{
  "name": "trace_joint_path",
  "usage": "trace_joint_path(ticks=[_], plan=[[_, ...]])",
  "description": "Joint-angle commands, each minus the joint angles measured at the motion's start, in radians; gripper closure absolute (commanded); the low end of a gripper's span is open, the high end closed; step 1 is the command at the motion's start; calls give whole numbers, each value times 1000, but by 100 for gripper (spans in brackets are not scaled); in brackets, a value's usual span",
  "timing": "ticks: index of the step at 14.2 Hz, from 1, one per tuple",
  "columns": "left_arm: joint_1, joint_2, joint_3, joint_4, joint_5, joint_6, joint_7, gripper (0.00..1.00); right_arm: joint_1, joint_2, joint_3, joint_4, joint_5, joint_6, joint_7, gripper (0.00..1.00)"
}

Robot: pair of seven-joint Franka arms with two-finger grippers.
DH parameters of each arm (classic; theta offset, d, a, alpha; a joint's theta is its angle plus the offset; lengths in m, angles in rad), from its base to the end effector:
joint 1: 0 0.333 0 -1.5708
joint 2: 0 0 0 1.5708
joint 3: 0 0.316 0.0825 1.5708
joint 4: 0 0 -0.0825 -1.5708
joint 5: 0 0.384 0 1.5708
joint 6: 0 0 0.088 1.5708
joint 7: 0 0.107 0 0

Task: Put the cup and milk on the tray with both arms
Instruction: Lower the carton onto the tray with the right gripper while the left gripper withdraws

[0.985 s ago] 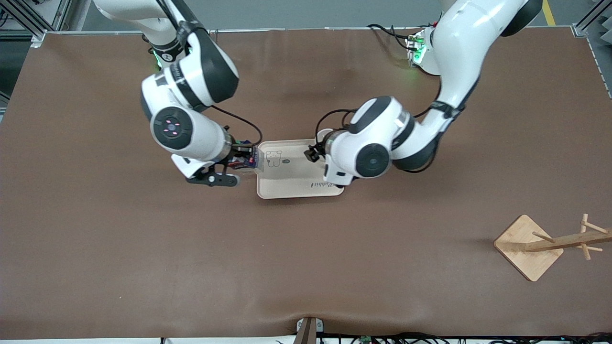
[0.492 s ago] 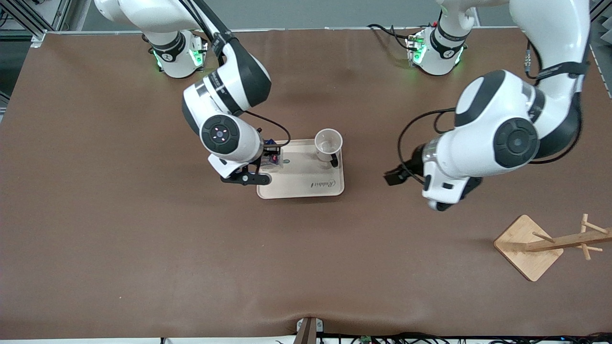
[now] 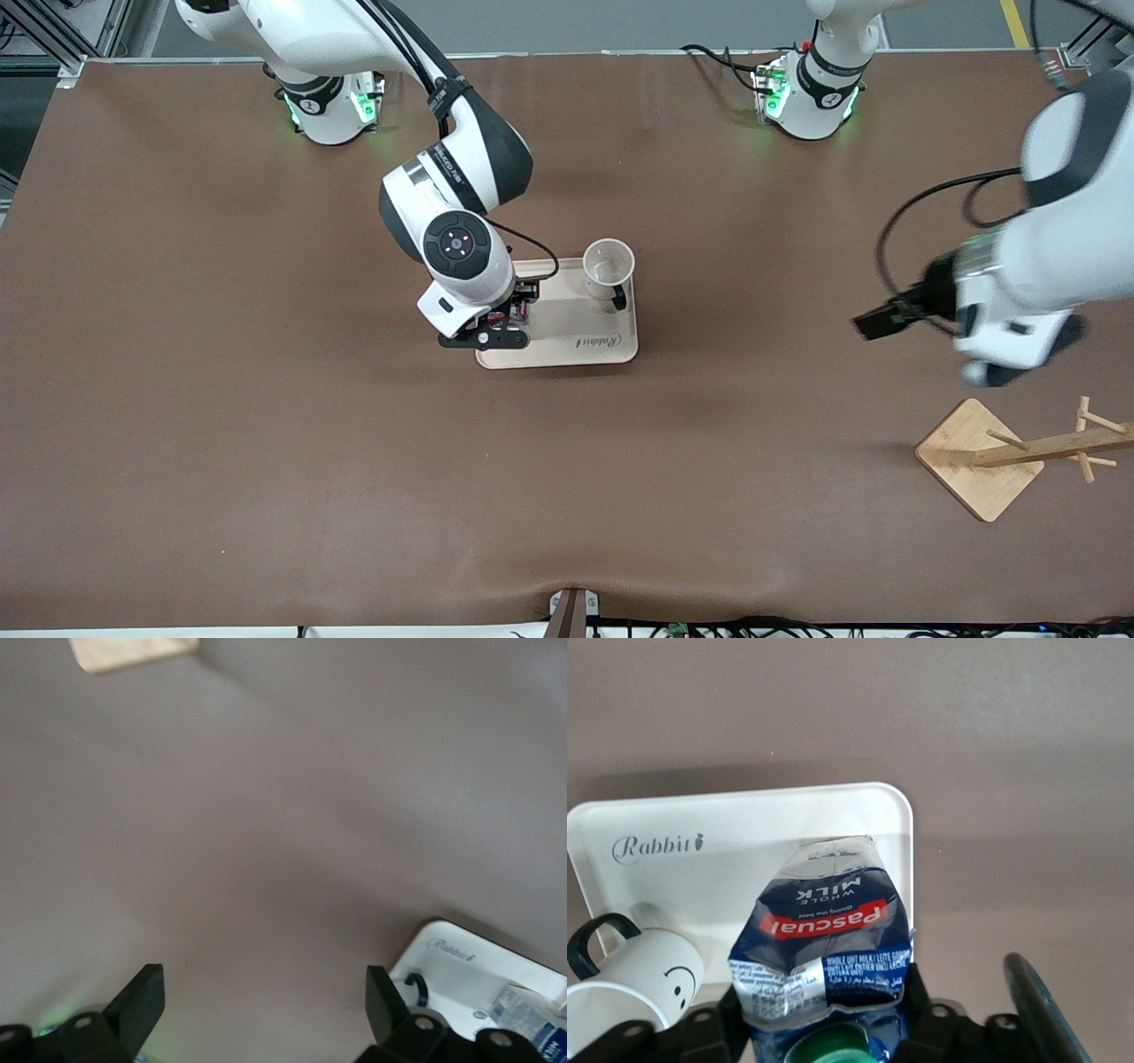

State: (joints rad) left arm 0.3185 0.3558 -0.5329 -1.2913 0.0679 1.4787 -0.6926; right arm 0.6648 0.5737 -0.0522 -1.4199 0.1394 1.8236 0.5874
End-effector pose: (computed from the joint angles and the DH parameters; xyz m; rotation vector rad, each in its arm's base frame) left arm 0.6335 -0.0704 0.5580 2.9899 0.7591 -0.2430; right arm 0.5574 0.4133 0.3518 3.1158 -0.0237 -0.3084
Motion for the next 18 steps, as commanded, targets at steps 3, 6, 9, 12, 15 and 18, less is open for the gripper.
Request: trace_joint_path(ticks=[3,6,9,12,15,18], plan=[[103,-67,-7,-25,27,-24,53,0,-7,5,-2,29,5,-29,19,0],[100,-115,-9,-25,82,-29,135,0,-22,-8,-11,47,98,-137,19,0],[109,-142,-5,-25,93,-34,229,0,-108,0,-9,166,213,-326,54,0],[120,-210,-5,-28,93,-35,300,0,-184,-2,-8,213,357,-420,98,0],[117,-251,-1,-51,82,-37,427,0,-269,-9,-9,246,358,-486,74,0],[-87,-280,239,-59,75,-52,536,0,-359,-69,-9,222,240,-491,-71,0]])
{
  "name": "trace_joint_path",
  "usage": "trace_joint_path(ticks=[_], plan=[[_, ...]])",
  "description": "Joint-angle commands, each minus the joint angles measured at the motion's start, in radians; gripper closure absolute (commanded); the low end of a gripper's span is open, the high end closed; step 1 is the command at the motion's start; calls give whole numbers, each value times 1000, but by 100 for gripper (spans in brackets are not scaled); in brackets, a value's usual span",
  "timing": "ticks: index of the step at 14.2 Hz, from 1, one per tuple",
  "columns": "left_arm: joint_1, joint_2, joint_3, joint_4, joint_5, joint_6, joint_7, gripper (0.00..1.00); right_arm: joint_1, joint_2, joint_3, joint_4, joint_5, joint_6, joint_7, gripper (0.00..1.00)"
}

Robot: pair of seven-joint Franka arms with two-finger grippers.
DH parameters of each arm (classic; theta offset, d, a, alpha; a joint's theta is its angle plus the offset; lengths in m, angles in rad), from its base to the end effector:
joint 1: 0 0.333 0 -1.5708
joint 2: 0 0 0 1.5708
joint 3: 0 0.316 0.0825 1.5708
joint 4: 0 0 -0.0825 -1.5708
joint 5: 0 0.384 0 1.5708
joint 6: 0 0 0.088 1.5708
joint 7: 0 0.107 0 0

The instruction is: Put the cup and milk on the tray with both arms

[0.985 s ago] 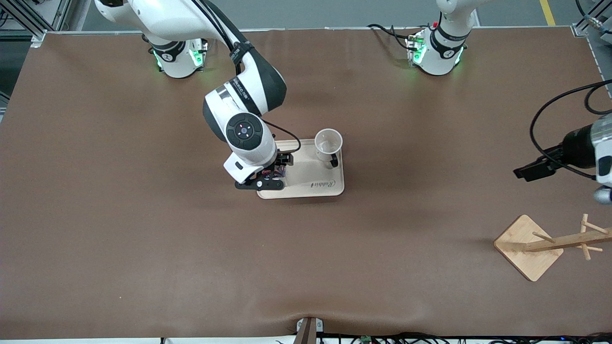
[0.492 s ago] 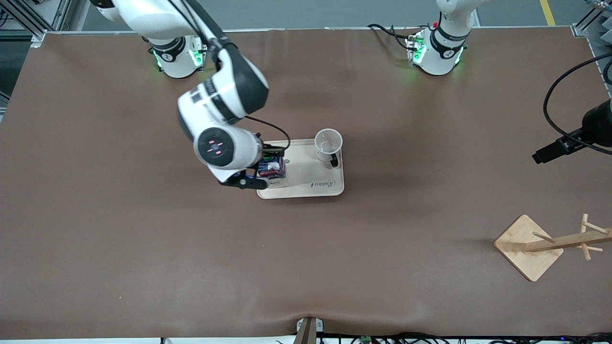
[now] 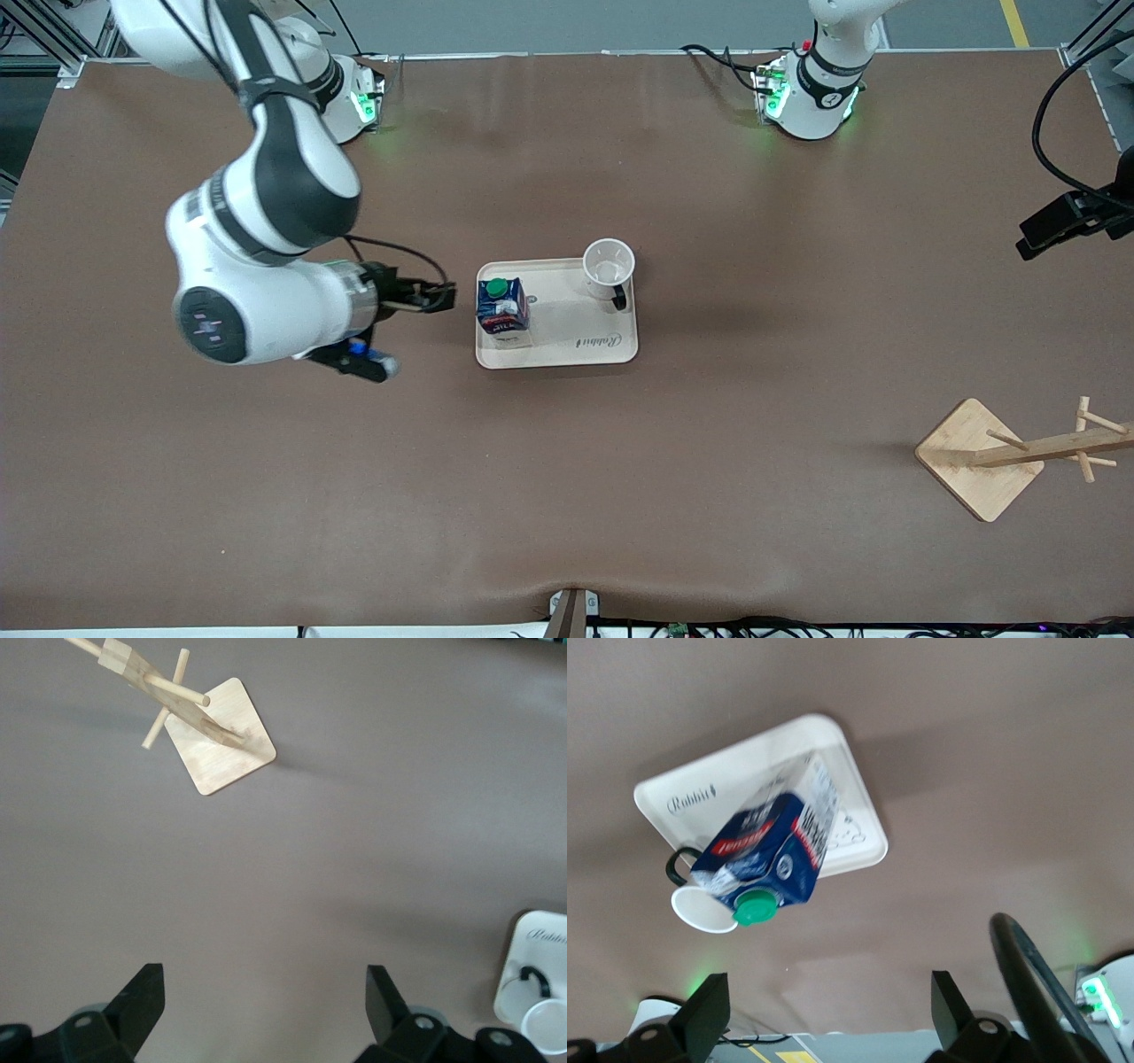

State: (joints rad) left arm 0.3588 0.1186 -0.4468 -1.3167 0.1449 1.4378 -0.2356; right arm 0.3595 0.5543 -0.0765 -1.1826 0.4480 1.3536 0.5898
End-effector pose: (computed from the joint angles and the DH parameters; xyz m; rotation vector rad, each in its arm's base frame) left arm 0.5737 -0.0146 0.6704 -3.0412 -0.2605 -0.0429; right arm 0.6264 0.2510 0.4546 -2.8058 0.4112 0.7494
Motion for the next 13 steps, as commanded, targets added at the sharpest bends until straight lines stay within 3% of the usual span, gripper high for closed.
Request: trace_joint_path(ticks=[1,2,4,6,8,11,13], plan=[[-174,-65,216,-65,-23,-10,93,0,-66,-72,15,-47,-142,-18,-124,0],[-188,-95,244,-105,-62,2,94,0,-94,-91,15,-63,-194,-17,-167,0],[-291,-131,373,-145,-82,7,97,0,-149,-111,14,-83,-215,-14,-226,0],[-297,-190,381,-220,-90,9,108,0,-186,-140,14,-115,-309,11,-264,0],[-305,-211,388,-240,-99,21,108,0,-208,-195,15,-214,-399,128,-322,0],[-290,-208,389,-236,-122,26,120,0,-257,-321,14,-460,-417,339,-493,0],[-293,-191,389,-233,-123,24,131,0,-292,-344,15,-508,-417,348,-534,0]])
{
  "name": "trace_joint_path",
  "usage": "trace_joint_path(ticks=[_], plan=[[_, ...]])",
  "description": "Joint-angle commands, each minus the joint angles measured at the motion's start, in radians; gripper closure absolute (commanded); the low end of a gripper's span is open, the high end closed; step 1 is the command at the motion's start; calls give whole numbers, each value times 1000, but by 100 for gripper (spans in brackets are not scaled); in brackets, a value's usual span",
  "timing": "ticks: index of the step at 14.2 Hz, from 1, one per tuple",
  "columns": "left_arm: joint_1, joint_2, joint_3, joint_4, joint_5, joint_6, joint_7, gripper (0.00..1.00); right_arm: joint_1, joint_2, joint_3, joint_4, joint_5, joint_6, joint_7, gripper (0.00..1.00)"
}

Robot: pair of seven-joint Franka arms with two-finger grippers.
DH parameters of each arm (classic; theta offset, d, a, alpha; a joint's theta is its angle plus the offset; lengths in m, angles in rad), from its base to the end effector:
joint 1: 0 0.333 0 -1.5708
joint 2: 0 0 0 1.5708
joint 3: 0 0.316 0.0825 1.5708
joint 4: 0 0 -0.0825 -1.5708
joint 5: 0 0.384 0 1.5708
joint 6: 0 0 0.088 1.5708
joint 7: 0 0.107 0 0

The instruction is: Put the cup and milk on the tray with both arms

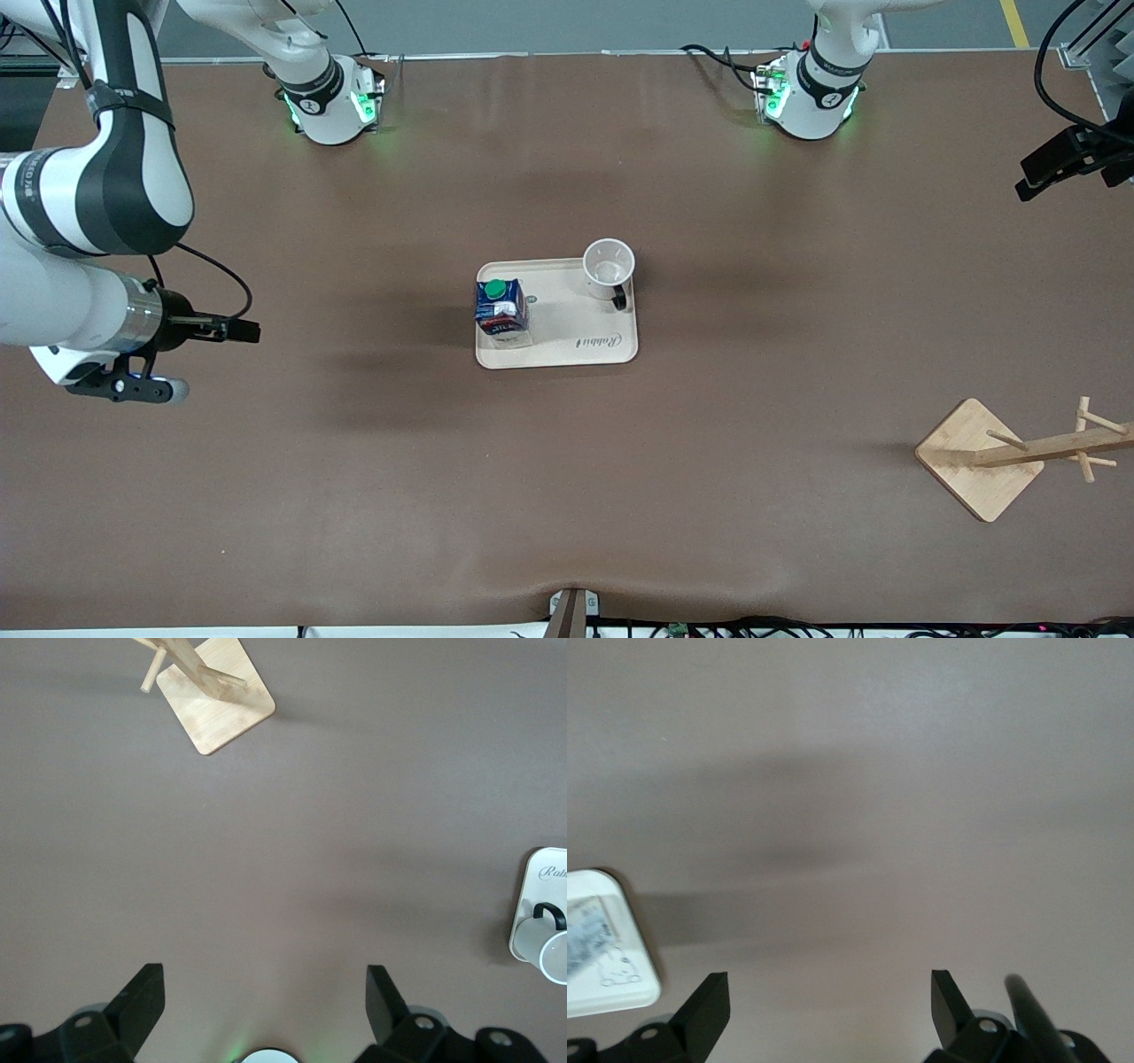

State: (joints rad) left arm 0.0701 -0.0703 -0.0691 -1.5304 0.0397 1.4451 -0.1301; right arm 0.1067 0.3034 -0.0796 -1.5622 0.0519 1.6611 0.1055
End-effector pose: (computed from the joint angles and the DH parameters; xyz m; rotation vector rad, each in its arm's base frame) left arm 0.5191 0.0036 0.6701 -3.0892 -0.2104 0.0190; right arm 0.6284 0.0273 0.4552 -3.1088 0.1356 0.3198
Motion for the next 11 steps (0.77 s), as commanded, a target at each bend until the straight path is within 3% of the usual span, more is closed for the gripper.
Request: trace_joint_path(ticks=[1,6,11], plan=[[-6,1,9,-17,-18,15,27,0,-47,-92,17,-127,-23,39,-68,0],[-6,-9,0,-17,-18,-37,43,0,-54,-86,17,-114,-174,34,-136,0],[-4,-17,-11,-16,-21,-51,37,0,-123,-104,18,-64,-75,-49,-167,0]])
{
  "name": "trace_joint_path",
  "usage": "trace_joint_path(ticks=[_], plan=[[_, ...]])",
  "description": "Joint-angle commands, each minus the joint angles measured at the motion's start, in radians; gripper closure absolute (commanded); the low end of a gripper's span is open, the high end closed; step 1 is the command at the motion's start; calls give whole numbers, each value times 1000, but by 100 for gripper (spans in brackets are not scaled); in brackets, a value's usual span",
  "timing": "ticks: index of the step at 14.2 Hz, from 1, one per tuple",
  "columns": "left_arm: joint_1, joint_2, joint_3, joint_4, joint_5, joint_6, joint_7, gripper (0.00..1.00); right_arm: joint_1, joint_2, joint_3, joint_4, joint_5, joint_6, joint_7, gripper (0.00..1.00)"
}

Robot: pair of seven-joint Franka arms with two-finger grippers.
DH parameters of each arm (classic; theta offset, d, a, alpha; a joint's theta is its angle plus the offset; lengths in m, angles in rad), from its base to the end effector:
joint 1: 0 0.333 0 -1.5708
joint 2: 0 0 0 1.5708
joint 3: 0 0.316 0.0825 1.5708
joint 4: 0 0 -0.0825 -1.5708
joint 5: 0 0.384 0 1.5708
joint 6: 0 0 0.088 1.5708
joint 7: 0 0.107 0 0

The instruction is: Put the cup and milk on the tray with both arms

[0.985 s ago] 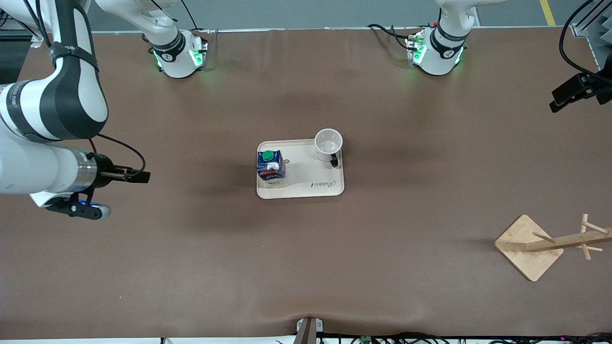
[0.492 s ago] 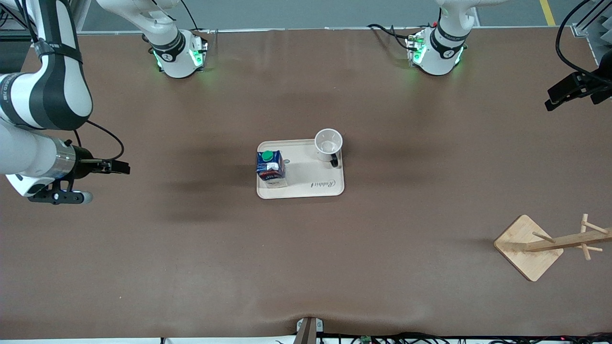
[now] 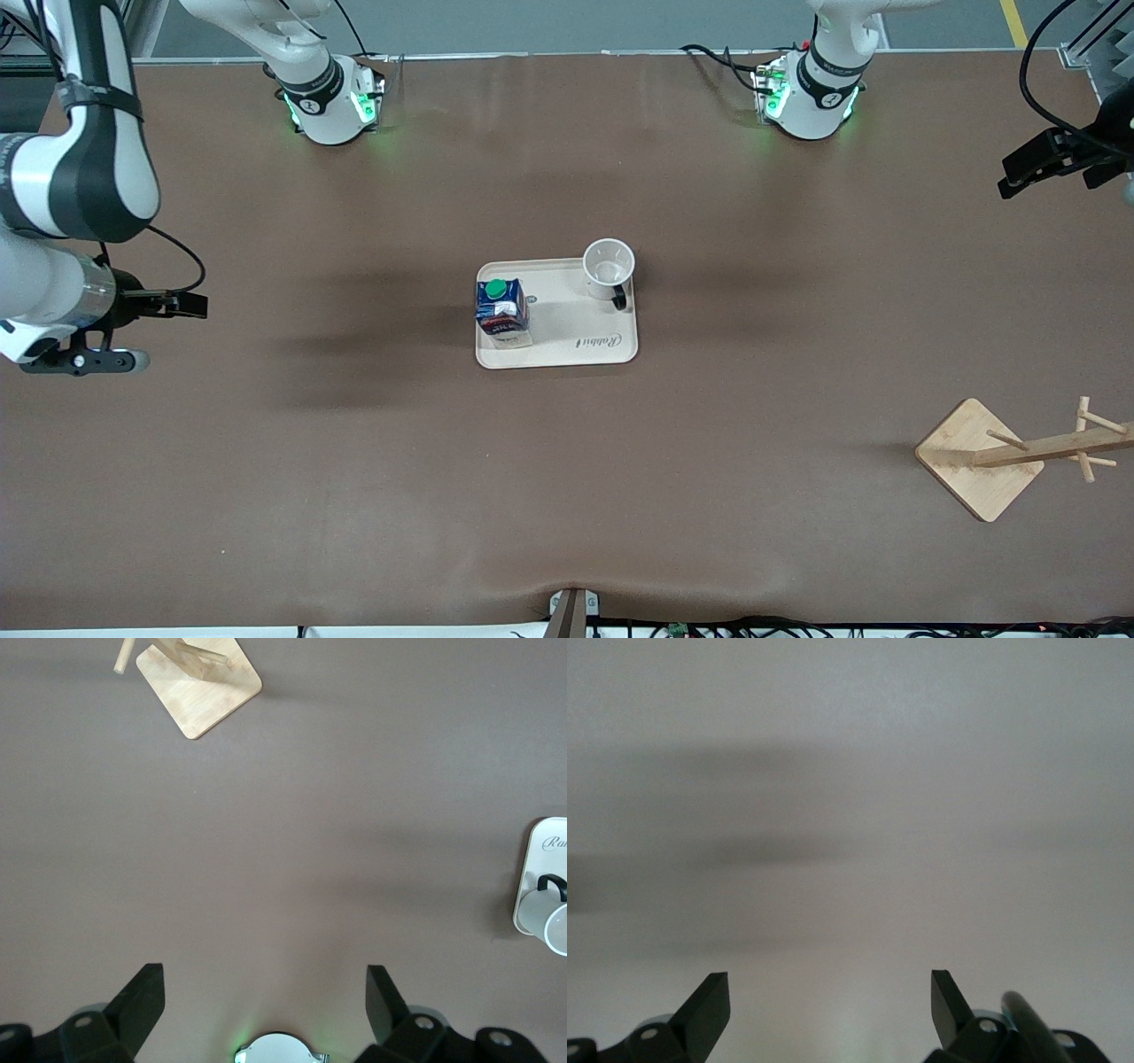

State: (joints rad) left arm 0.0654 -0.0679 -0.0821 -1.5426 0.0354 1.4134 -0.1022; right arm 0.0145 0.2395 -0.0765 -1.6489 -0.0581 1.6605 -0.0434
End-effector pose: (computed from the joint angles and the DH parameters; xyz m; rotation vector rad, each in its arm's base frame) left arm 0.5165 -0.0061 0.6606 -3.0928 -0.1398 0.0914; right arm 0.6059 -0.0398 0.4554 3.0580 -0.0102 -0.3547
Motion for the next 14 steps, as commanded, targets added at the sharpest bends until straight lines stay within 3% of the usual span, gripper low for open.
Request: trace_joint_path(ticks=[1,7,14], plan=[[2,-21,7,-4,-15,-30,18,0,-47,-70,15,43,43,-48,-23,0],[1,-23,7,10,-17,-21,-33,0,-53,-250,15,67,55,-163,-16,0],[-7,-4,1,10,-17,28,-100,0,-48,-255,18,87,46,-163,-23,0]])
